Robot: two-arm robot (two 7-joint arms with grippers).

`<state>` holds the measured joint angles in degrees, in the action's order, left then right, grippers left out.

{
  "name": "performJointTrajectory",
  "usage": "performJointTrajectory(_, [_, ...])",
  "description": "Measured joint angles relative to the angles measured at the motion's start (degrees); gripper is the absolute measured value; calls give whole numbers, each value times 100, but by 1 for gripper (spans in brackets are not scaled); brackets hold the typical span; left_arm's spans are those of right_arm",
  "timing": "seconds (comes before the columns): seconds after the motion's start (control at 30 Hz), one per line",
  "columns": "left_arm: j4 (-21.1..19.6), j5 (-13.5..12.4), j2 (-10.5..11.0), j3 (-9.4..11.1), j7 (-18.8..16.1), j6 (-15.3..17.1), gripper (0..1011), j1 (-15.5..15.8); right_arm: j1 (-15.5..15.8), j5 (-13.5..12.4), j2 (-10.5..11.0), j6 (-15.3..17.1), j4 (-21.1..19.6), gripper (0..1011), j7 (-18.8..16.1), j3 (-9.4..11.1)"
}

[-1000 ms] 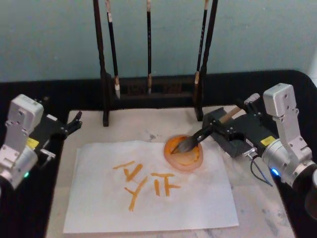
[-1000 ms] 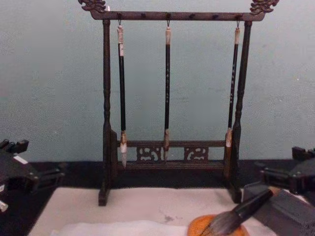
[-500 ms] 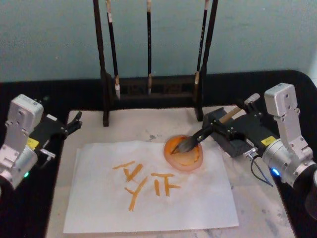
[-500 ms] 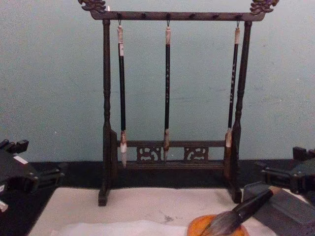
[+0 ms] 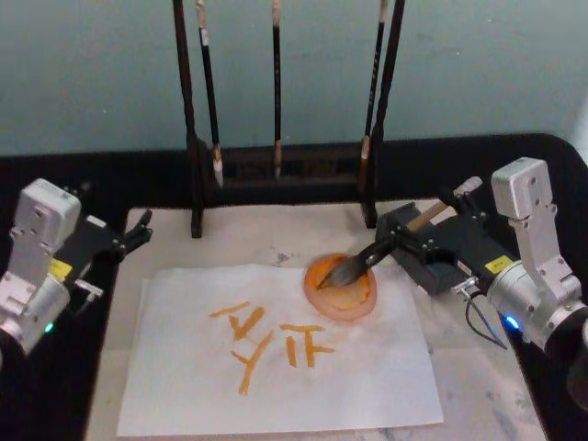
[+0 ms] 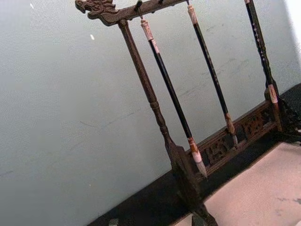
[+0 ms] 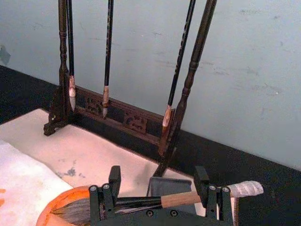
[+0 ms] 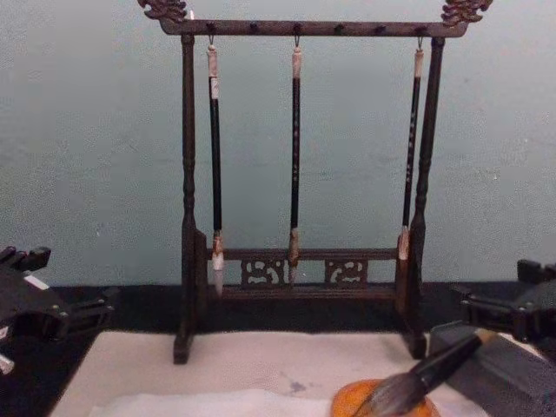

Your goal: Pick up the brush from the inkstone, write on the paper, then place the brush back to its original position.

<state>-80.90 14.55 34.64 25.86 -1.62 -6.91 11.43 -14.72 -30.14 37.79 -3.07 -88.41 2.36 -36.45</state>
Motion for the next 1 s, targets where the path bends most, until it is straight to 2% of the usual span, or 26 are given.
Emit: performJointTrajectory(1.0, [0,0,0,0,0,0,1010,0,0,-11,1,1,0,1000,-2,0])
